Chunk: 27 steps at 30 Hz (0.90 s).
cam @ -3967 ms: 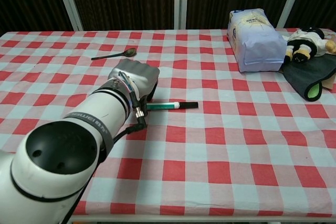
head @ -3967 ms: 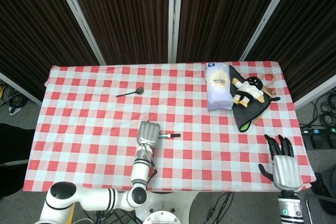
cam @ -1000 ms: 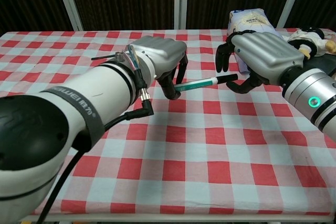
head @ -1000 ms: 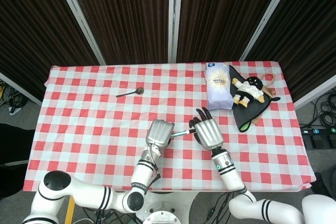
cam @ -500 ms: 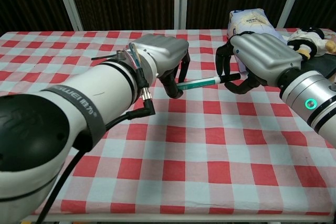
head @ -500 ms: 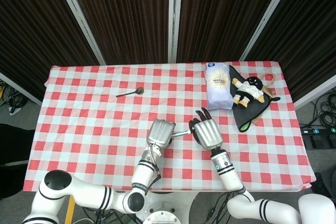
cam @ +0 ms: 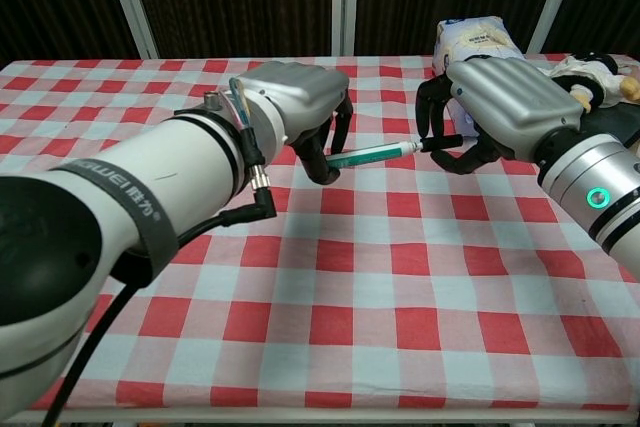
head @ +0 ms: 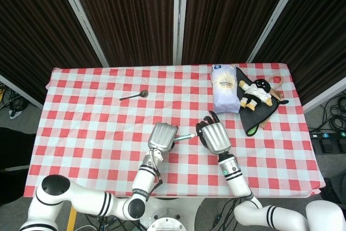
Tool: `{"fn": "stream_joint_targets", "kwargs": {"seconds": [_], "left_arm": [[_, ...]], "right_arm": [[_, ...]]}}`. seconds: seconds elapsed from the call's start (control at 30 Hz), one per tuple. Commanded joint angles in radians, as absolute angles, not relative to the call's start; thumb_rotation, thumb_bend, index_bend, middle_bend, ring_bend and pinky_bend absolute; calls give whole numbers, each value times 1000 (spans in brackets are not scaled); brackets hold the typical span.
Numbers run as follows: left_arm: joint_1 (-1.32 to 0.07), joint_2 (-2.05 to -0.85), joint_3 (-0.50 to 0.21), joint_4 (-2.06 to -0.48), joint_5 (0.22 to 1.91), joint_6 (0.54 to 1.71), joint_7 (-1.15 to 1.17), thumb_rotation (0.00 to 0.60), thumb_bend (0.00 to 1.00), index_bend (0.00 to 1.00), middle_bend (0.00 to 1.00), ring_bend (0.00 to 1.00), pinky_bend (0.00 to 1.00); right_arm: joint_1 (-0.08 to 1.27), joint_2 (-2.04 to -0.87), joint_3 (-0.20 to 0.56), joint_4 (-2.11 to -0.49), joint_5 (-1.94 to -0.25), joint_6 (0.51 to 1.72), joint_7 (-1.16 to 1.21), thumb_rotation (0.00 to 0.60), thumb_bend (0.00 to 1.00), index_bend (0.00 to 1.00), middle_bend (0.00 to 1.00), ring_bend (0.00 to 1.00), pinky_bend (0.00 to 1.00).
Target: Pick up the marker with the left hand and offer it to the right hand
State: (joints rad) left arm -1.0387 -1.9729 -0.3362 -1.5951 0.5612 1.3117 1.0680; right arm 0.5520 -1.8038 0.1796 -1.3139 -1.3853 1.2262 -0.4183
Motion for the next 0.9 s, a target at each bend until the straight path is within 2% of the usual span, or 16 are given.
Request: {"fn": "stream_joint_targets", "kwargs": {"seconds": [0.03,0.2,0.43,0.67,0.77,0.83,0.9], "left_arm": [[-1024,-1955,-319,-1603,575,1313,1053,600,409,590,594,527,594],[-981,-1918,-264,-1581,608,1297,1006,600,410,590,594,527,594],[-912,-1883,-158,-1467,699,1204,875,600,409,587,594,527,593],[-865,-1862,-121,-1403,742,1139,788,600,408,581,589,524,589],[-851,-1850,-117,-1401,752,1124,768,600,312,521,549,490,568],[-842,-1842,-114,-1400,775,1118,746,600,226,463,526,477,563],[-836,-1836,-114,-1399,790,1119,737,600,187,405,502,466,560]], "right_arm": [[545,-1798,176,-1309,-1387,1234,-408,600,292,742,686,311,158],[524,-1788,164,-1291,-1376,1242,-386,600,287,743,686,311,158],[488,-1795,142,-1226,-1350,1236,-337,600,277,747,682,310,158],[481,-1816,136,-1174,-1341,1217,-310,600,265,740,667,309,158],[483,-1810,128,-1177,-1329,1181,-300,600,134,605,563,248,113],[485,-1798,127,-1191,-1317,1157,-306,600,37,462,436,159,49],[485,-1787,129,-1212,-1308,1145,-312,600,6,340,336,86,11]]}}
